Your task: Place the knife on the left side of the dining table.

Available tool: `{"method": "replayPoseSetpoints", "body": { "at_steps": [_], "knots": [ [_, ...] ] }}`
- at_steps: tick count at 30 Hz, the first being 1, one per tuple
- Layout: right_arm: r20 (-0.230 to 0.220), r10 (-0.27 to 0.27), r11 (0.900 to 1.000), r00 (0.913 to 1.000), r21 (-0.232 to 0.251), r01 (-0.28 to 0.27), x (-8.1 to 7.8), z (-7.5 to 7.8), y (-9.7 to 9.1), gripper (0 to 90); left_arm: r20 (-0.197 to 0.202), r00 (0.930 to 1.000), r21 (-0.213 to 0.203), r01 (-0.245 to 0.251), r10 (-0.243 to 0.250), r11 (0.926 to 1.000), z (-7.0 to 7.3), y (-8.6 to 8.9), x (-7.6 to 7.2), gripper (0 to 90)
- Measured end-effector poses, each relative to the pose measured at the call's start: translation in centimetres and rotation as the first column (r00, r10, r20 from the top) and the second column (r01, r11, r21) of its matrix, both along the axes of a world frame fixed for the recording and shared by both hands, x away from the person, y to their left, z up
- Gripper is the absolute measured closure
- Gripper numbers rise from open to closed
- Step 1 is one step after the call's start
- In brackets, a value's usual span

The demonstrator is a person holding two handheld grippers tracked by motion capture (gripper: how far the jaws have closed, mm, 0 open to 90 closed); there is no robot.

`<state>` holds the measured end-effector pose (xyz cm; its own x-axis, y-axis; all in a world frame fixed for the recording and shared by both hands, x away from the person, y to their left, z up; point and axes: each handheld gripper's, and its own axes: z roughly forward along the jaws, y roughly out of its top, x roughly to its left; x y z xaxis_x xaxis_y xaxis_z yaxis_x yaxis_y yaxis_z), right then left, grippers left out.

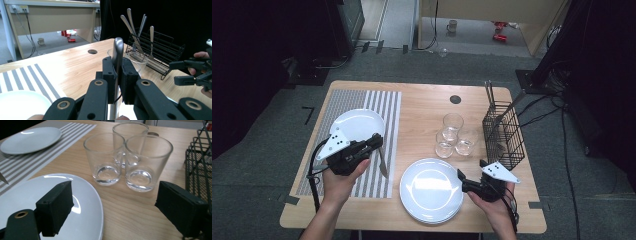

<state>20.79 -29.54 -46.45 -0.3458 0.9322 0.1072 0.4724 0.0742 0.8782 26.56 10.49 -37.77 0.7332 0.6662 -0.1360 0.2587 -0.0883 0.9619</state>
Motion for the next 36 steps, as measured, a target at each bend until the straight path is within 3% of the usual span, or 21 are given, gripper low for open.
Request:
{"method": "replayPoseSetpoints", "body": {
  "at_steps": [15, 25, 32, 36],
  "knots": [
    [-0.054, -0.070, 0.9973, 0.9961, -0.024, 0.069, -1.1, -2.3, -3.3, 12.9, 0.005, 0.9992, 0.015, -0.039, 0.039, 0.9991, -0.5, 0.7, 0.5, 85.4],
    [-0.099, -0.113, 0.9930, 0.9886, -0.045, 0.110, -1.6, -4.1, -5.5, 12.1, 0.002, 0.9989, 0.010, -0.047, 0.047, 0.9988, -0.8, 1.1, 0.6, 85.4],
    [-0.175, -0.130, 0.9898, 0.9760, -0.080, 0.118, -1.4, -5.7, -6.6, 1.4, -0.004, 0.9985, 0.003, -0.055, 0.055, 0.9985, -0.8, 1.5, 0.6, 85.4],
    [-0.210, -0.149, 0.9874, 0.9662, -0.084, 0.134, -1.4, -6.0, -7.2, 1.4, -0.008, 0.9981, -0.002, -0.061, 0.061, 0.9982, -0.8, 1.9, 0.5, 85.3]
  ]
}}
